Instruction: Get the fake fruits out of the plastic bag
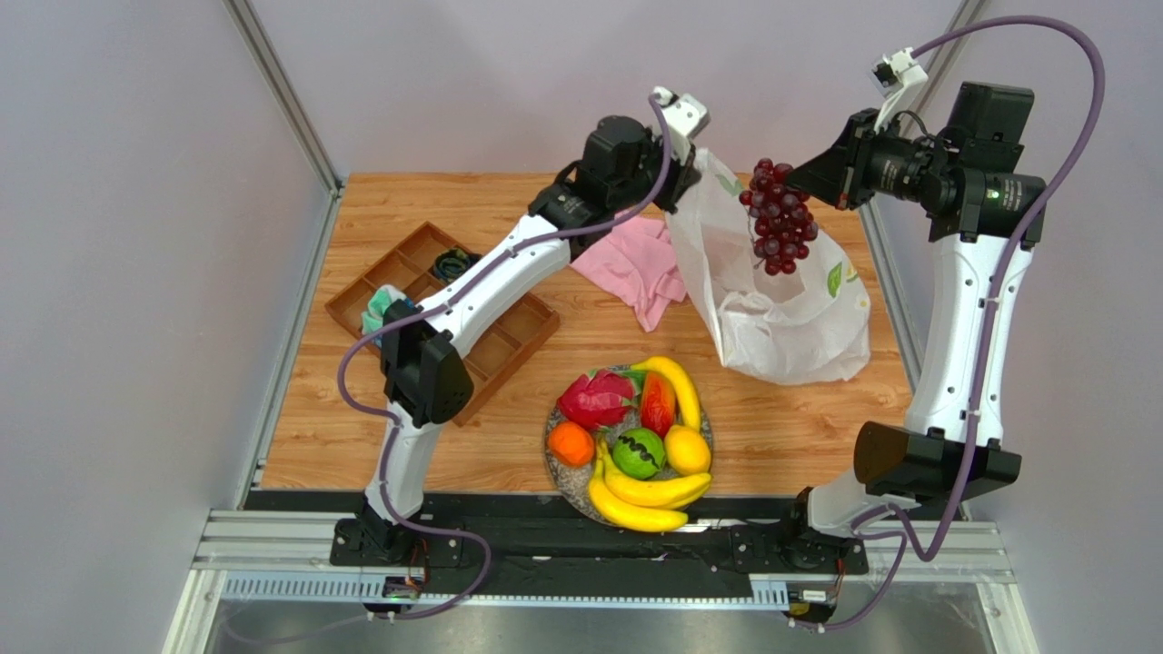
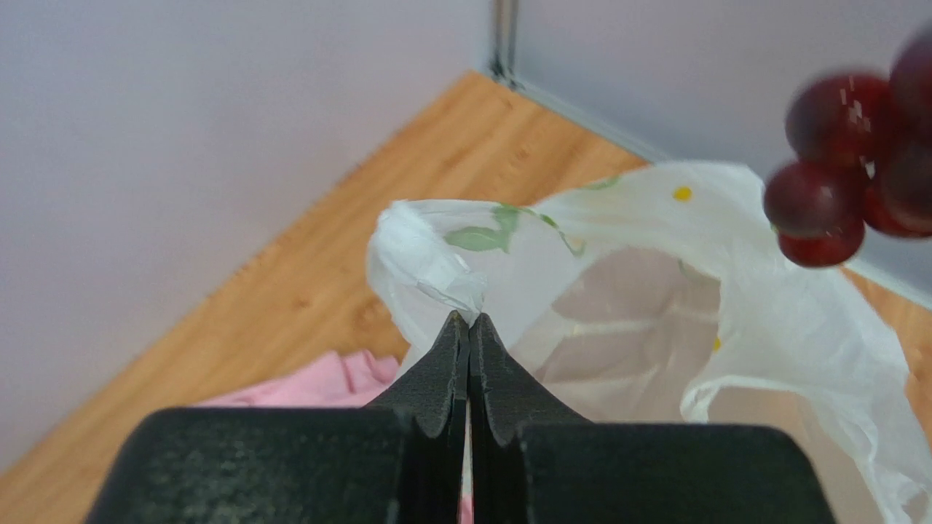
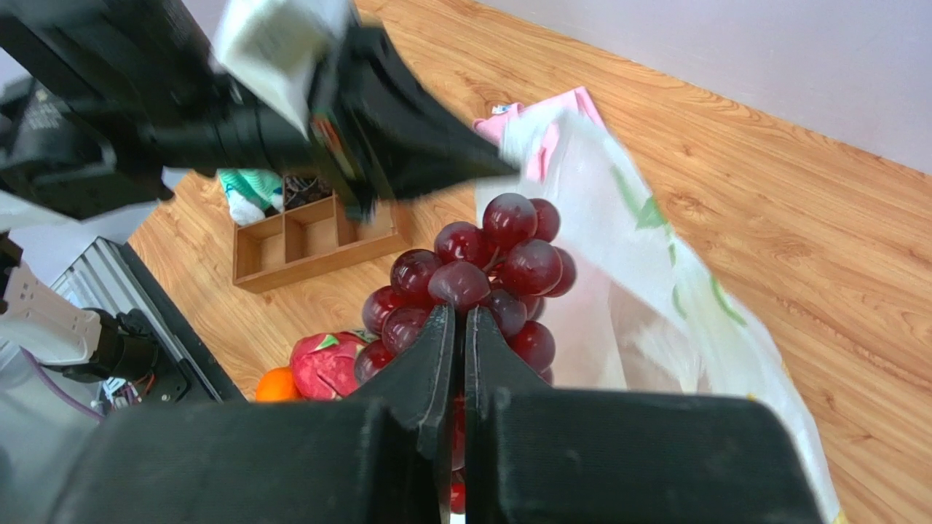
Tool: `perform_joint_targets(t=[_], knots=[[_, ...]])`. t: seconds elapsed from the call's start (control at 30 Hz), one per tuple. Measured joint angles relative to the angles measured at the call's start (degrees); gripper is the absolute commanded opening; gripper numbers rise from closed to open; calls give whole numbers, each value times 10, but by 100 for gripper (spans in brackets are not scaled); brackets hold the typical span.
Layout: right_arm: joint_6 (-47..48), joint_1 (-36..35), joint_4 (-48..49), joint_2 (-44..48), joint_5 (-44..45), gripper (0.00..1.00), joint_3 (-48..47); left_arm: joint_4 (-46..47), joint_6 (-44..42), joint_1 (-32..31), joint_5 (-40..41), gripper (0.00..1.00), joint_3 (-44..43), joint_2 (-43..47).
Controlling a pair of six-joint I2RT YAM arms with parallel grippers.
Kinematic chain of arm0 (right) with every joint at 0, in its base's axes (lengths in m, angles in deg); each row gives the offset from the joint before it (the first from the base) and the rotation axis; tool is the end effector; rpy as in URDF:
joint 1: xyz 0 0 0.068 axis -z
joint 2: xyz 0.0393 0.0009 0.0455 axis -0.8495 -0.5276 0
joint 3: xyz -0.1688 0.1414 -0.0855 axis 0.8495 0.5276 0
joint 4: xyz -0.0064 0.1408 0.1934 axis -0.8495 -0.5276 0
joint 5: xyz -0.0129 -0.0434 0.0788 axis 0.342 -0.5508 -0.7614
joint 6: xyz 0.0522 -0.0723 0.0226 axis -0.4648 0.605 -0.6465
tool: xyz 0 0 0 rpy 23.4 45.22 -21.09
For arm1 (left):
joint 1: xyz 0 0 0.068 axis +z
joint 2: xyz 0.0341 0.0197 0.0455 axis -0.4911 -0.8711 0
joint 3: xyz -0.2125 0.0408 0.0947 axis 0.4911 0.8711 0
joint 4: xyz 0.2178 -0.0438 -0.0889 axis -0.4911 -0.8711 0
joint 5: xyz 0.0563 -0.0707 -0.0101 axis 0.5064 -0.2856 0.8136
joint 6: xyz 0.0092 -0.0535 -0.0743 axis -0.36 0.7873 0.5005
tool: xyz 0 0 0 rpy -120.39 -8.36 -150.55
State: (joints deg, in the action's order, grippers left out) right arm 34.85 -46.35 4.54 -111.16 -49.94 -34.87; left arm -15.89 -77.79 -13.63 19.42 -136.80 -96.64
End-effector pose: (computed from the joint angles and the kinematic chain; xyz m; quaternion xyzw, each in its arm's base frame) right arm 0.2867 0.0086 0.4412 -0.2088 0.7799 0.3096 0.5023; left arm 0.3608 -0.3589 0.3442 0.3283 0.6987 -0.3108 0.5545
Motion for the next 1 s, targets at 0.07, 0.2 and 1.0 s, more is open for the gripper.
perform_joint_targets(t=[0.07,0.2,1.0], knots=[[0,0,1,8,-1,0,9,18,-17,8,18,0,-26,0],[-5,0,9,10,-7,0,13,39,-38,20,49,26,-36,6],[157,-259,-57,123,67,0,275,-51,-119,29,87,98,219,269]])
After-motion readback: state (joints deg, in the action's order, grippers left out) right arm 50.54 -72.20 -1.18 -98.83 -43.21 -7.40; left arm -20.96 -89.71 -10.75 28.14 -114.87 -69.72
